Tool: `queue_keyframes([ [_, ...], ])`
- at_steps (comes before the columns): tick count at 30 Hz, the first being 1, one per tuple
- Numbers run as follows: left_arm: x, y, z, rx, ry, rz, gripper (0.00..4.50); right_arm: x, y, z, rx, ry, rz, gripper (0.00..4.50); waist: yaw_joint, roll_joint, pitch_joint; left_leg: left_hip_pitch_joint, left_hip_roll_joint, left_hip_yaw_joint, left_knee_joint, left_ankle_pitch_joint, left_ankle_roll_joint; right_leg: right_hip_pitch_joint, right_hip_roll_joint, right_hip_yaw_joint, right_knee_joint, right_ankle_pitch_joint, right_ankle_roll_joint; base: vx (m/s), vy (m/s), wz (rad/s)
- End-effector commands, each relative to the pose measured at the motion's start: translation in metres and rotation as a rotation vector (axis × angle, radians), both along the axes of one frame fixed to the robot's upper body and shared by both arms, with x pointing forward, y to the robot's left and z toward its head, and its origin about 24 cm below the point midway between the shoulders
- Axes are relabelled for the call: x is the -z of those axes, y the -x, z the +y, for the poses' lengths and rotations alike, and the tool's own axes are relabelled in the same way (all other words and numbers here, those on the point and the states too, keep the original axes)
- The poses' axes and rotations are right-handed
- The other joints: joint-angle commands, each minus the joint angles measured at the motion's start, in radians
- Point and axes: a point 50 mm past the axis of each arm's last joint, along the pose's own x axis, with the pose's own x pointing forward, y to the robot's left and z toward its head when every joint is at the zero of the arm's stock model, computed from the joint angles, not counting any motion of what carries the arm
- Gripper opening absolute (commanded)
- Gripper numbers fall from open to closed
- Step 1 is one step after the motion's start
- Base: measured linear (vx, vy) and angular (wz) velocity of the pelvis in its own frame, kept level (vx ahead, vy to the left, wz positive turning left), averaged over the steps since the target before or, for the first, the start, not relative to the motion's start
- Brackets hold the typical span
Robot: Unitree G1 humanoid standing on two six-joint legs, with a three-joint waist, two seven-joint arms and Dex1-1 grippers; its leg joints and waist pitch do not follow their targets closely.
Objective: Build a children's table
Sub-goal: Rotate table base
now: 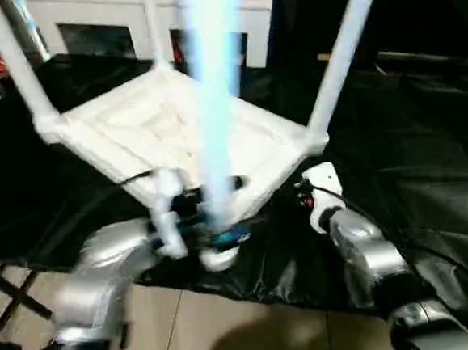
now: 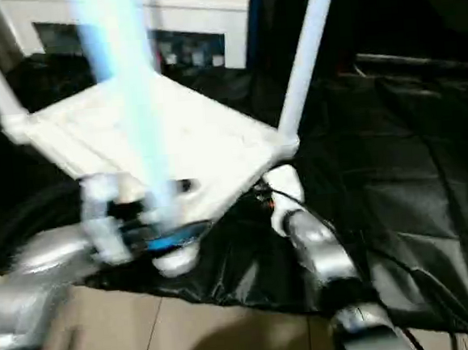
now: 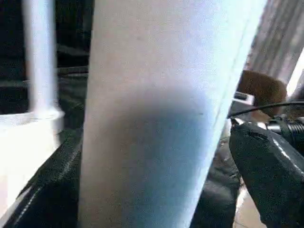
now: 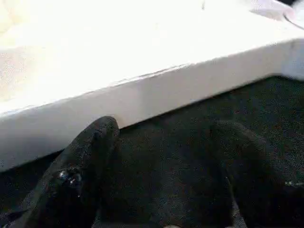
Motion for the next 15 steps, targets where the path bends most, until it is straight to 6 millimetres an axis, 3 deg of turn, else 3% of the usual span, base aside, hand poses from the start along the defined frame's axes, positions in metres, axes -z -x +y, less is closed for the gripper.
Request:
queue_keyframes([
  [1, 0.000, 0.002, -0.021, 0.072, -0.006, -0.021, 4.49, -0.003, -0.003, 0.009, -0.029, 0.004, -0.011, 3.66, 0.006, 0.008, -0.069, -0.011, 0.001, 0.008, -0.074, -0.170, -0.002, 0.066, -0.036, 0.037, -0.066, -0.178, -0.169, 0.000, 0.000, 0.00],
  [4, 0.001, -0.004, -0.041, 0.081, -0.018, -0.044, 4.49, -0.003, -0.005, 0.010, -0.031, 0.013, -0.010, 3.66, 0.006, 0.006, -0.074, -0.011, 0.000, 0.010, -0.069, -0.120, 0.013, 0.067, -0.034, 0.037, -0.059, -0.094, -0.187, 0.000, 0.000, 0.00],
  [6, 0.004, -0.015, -0.060, 0.064, -0.041, -0.077, 4.49, -0.001, -0.007, 0.006, -0.004, 0.021, -0.005, 3.66, 0.006, 0.007, -0.074, -0.012, -0.004, 0.011, -0.067, -0.109, 0.024, 0.068, -0.032, 0.037, -0.061, -0.079, -0.190, 0.000, 0.000, 0.00],
  [8, 0.004, -0.017, -0.065, 0.058, -0.043, -0.094, 4.49, 0.000, -0.007, 0.003, 0.008, 0.021, -0.002, 3.66, 0.006, 0.005, -0.075, -0.014, -0.002, 0.010, -0.067, -0.108, 0.024, 0.072, -0.036, 0.037, -0.059, -0.080, -0.193, 0.000, 0.000, 0.00],
  [10, 0.005, -0.023, -0.073, 0.028, -0.066, -0.122, 4.49, 0.002, -0.006, -0.002, 0.026, 0.026, 0.001, 3.66, 0.008, 0.015, -0.076, -0.012, -0.003, 0.009, -0.064, -0.107, 0.033, 0.071, -0.036, 0.037, -0.060, -0.063, -0.199, 0.000, 0.000, 0.00],
  [11, 0.006, -0.026, -0.077, 0.014, -0.076, -0.143, 4.49, 0.003, -0.006, -0.005, 0.038, 0.033, 0.002, 3.66, 0.006, 0.011, -0.077, -0.011, -0.002, 0.011, -0.063, -0.108, 0.034, 0.071, -0.035, 0.037, -0.061, -0.057, -0.201, 0.000, 0.000, 0.00],
  [13, 0.010, -0.035, -0.083, -0.049, -0.133, -0.168, 4.49, 0.005, -0.005, -0.013, 0.073, 0.047, 0.002, 3.66, 0.007, 0.023, -0.076, -0.008, -0.003, 0.010, -0.064, -0.131, 0.033, 0.069, -0.033, 0.035, -0.064, -0.066, -0.206, 0.000, 0.000, 0.00],
  [14, 0.011, -0.037, -0.083, -0.064, -0.138, -0.170, 4.49, 0.005, -0.004, -0.018, 0.091, 0.050, 0.001, 3.66, 0.007, 0.018, -0.075, -0.008, -0.002, 0.010, -0.064, -0.141, 0.033, 0.070, -0.032, 0.035, -0.066, -0.076, -0.203, 0.000, 0.000, 0.00],
  [15, 0.012, -0.039, -0.084, -0.072, -0.138, -0.171, 4.49, 0.005, -0.004, -0.021, 0.103, 0.052, -0.001, 3.66, 0.009, 0.022, -0.076, -0.010, -0.004, 0.009, -0.063, -0.146, 0.031, 0.074, -0.036, 0.035, -0.066, -0.092, -0.200, 0.000, 0.000, 0.00],
])
